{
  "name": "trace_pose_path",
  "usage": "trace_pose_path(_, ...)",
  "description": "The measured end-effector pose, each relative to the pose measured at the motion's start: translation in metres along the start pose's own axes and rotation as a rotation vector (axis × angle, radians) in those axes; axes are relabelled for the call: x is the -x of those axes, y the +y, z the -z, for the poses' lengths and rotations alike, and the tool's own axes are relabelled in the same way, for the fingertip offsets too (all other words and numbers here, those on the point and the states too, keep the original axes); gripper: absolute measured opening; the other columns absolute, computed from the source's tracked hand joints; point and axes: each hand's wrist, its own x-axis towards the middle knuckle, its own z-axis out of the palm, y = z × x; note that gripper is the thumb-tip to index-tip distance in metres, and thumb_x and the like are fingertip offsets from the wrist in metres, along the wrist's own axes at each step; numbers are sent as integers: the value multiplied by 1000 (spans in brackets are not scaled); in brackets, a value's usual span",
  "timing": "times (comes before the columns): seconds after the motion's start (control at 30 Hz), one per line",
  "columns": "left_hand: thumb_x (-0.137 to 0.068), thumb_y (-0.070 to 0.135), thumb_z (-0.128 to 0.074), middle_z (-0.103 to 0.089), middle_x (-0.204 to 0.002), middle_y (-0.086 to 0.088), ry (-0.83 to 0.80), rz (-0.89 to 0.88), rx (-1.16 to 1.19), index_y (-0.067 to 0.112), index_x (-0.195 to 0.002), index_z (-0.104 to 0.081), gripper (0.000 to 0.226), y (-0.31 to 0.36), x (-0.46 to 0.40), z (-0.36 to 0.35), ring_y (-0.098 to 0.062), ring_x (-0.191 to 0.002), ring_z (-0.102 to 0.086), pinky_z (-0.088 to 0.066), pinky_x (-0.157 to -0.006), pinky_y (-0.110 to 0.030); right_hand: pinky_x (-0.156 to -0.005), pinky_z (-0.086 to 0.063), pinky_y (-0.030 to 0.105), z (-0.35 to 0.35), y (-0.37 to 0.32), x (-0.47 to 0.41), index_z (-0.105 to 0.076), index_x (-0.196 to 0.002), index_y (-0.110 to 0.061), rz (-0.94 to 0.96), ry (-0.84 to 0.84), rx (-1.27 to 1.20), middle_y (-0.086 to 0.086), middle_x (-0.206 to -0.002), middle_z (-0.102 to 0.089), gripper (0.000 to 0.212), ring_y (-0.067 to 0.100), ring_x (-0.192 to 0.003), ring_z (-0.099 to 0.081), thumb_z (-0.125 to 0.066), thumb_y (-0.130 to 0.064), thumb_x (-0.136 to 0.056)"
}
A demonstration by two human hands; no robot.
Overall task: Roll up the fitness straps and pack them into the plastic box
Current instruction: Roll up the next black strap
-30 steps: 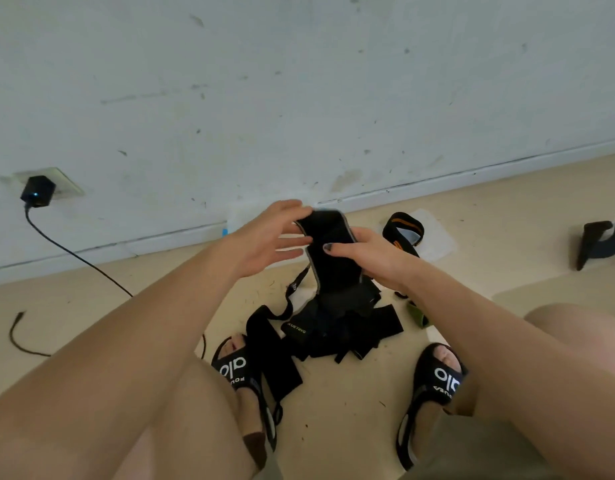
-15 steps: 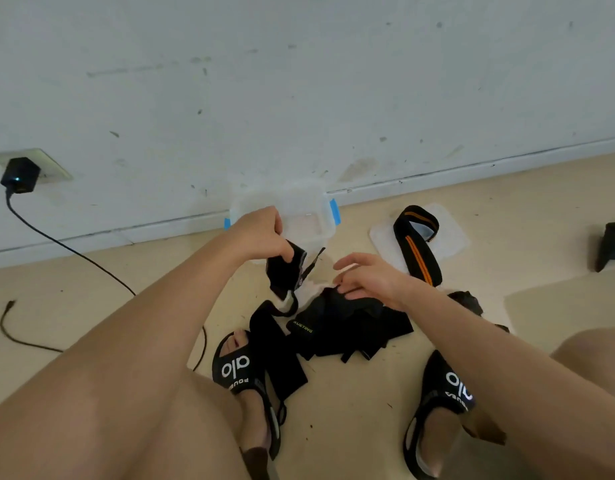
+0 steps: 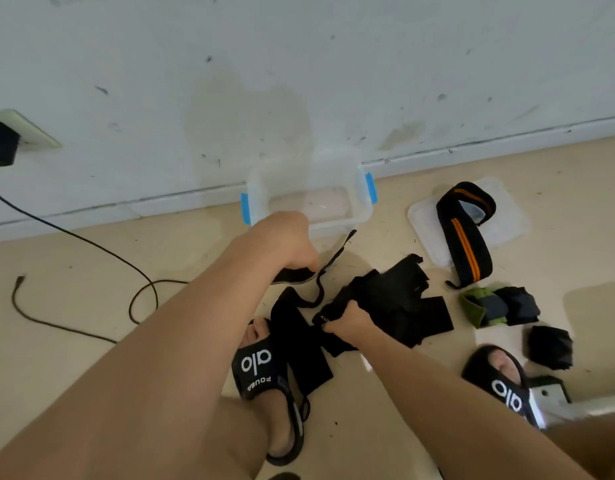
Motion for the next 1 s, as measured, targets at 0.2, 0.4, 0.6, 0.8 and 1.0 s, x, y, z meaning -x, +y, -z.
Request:
trace_pose_path(0.2,-92,41,-68,-55,-88,-2,-139,18,5,8,-106,-60,36,-1,-8,-6,-20,-78,-54,-39,-58,-27,-101,-53,45,-24,17,-17,-21,-154,1,-189,203,-411,22,-143,-47,92,37,-128,-53,-81,-16,-87)
trace_pose_path(0.4,-98,39,-61,-53,-143,-9,-132,-8,12,9,-148,-46,60,1,-3,-5,-21,-105,-47,-39,-85,-30,-64,-56,34,-22,16,-15,-53,-132,6,-267,157,-865,22,-113,-61,56,30,-91,-61,-81,-3,-84)
trace_pose_path(0.6,-93,43,-66,-40,-160,-4,-206,-80,-67,25,-159,-30,76,3,0,-7,-27,-140,-45,-43,-111,-42,-69,-52,35,26,9,5,-58,-120,-4,-148,152,-960,16,-109,-61,35,23,-86,-58,-72,-2,-87)
trace_pose_path(0.8,-101,49,-49,-35,-165,-2,-247,-173,-65,25,-161,-25,69,35,2,-8,-25,-149,-36,-32,-120,-42,-70,-53,34,101,13,67,-58,-128,-9,27,160,-814,16,-112,-60,42,21,-85,-57,-68,1,-88)
trace_pose_path(1.0,-105,50,-33,-48,-153,-7,-270,-255,23,18,-149,-44,55,70,3,-17,-26,-137,-47,-35,-116,-45,-76,-49,37,147,-12,124,-37,-146,17,185,87,-913,46,-143,-38,59,30,-95,-56,-54,10,-89)
